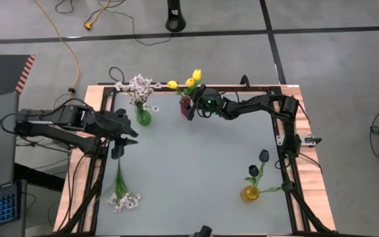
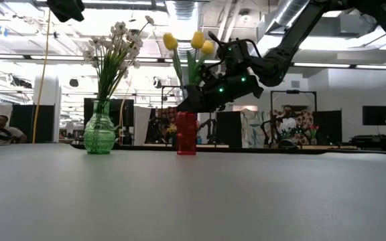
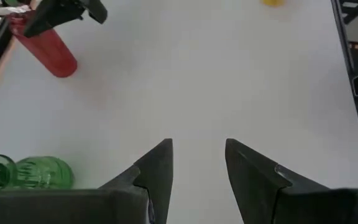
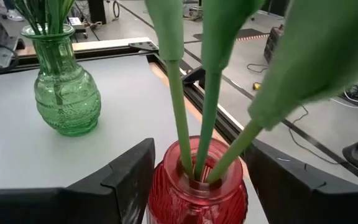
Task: Sort flowers into vase by color
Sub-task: Put the white flowers into the green vase
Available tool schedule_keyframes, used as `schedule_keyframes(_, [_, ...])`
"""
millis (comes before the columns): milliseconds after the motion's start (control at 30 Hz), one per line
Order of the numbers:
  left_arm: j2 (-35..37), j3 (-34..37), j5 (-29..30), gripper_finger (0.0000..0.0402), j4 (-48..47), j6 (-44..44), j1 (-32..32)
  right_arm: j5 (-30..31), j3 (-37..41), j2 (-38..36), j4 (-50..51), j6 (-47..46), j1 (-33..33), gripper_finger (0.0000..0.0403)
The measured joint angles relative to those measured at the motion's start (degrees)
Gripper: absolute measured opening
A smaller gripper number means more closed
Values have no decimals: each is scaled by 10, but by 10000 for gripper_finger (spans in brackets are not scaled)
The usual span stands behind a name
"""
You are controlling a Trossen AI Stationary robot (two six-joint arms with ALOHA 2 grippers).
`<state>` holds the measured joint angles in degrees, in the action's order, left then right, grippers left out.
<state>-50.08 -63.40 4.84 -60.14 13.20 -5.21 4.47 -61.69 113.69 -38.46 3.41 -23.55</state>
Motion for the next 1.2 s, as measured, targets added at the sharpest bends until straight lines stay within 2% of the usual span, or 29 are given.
schedule_keyframes(233, [-6, 0, -1, 134, -6, -2, -23, 0, 0, 0, 0, -4, 0, 276])
schedule_keyframes(600, [-62, 0, -43, 134, -87, 3, -65, 0, 0, 0, 4, -24, -1, 278])
schedule_keyframes(967, [-165, 0, -91, 134, -150, 6, -120, 1, 0, 0, 2, -25, -1, 347])
schedule_keyframes(1200, [-241, 0, -107, 134, -156, -36, -161, 1, 0, 0, 3, -25, -1, 381])
